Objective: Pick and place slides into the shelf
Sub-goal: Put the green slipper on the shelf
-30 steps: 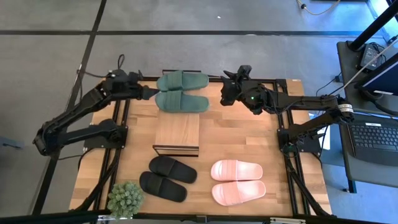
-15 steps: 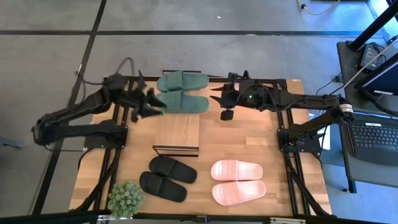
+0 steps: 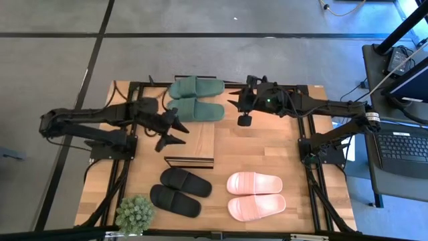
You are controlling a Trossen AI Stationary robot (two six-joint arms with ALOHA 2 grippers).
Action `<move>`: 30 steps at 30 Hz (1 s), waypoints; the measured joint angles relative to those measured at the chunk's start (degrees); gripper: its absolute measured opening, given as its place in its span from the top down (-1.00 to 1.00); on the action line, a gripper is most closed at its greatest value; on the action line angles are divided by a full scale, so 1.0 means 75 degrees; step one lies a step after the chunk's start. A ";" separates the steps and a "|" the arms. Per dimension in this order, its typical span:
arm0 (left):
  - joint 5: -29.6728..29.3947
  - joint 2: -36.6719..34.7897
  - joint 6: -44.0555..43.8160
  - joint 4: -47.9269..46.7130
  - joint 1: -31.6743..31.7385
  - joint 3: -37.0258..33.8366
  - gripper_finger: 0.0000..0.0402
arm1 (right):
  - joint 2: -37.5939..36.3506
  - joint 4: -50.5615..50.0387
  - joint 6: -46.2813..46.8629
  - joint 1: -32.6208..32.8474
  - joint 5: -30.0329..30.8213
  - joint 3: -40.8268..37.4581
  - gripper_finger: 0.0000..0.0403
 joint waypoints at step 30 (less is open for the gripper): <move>-0.3155 0.2865 0.0098 -0.2963 0.0061 0.2105 -0.13 | 0.0000 -0.0990 0.0399 -0.0342 0.0003 0.0000 0.38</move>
